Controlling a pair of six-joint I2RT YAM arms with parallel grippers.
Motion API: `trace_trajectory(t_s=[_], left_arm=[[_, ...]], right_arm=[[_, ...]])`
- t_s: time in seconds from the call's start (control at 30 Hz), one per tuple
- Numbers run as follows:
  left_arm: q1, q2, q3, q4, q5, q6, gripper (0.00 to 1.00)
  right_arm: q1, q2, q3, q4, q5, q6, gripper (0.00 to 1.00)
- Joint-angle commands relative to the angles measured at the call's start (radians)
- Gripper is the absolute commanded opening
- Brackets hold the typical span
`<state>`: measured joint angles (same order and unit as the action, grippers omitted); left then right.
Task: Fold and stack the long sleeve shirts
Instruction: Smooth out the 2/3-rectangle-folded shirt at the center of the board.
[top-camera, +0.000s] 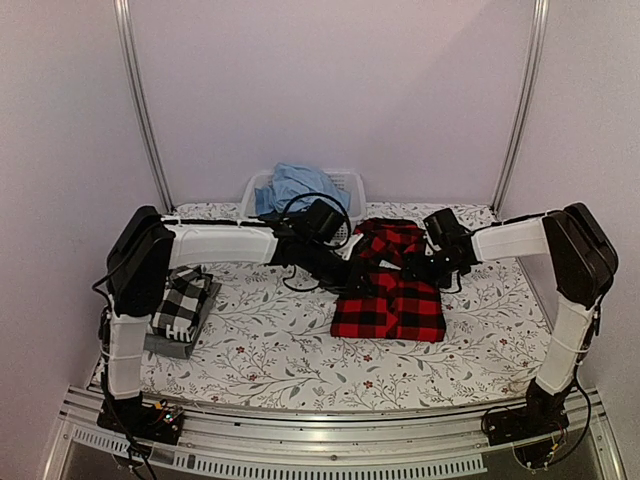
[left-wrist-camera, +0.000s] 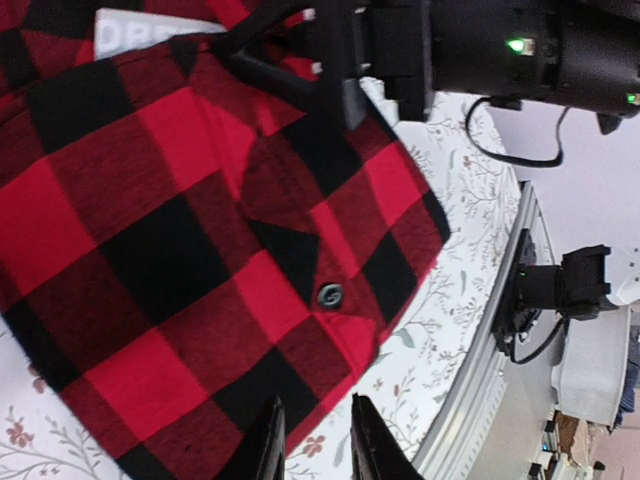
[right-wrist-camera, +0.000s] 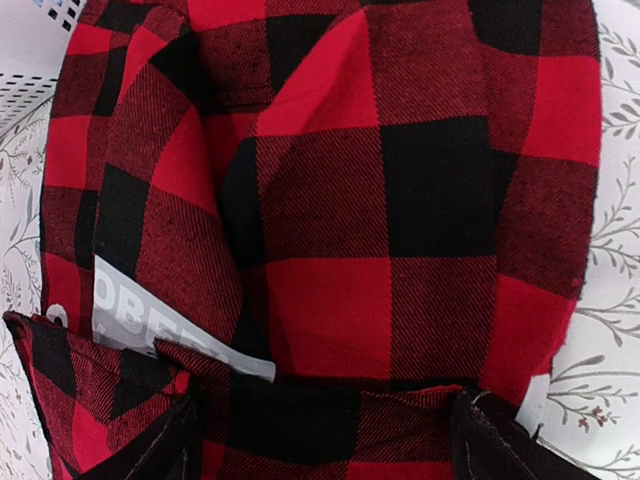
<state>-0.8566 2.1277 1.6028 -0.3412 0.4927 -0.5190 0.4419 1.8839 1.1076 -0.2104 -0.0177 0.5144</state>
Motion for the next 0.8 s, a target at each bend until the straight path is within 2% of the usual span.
trace_trajectory(t_s=[0.0,0.23,0.43,0.63,0.77], left_arm=[[-0.068,0.042,0.079,0.088,0.055,-0.053,0.23],[-0.138,0.192,0.182,0.164,0.066,-0.094,0.23],[-0.155,0.336,0.269,0.122,0.066,-0.102,0.23],[-0.156,0.301,0.256,0.117,0.071,-0.089,0.23],[-0.156,0.244,0.226,0.12,0.053,-0.091,0.23]], right_arm=[[-0.006,-0.121,-0.028,-0.058,0.058,-0.024,0.84],[0.011,-0.314,-0.11,-0.105,0.055,0.007,0.88],[0.118,-0.443,-0.204,-0.137,0.066,0.08,0.9],[0.205,-0.564,-0.387,-0.086,0.029,0.212,0.93],[0.224,-0.583,-0.503,0.0,-0.06,0.279,0.94]])
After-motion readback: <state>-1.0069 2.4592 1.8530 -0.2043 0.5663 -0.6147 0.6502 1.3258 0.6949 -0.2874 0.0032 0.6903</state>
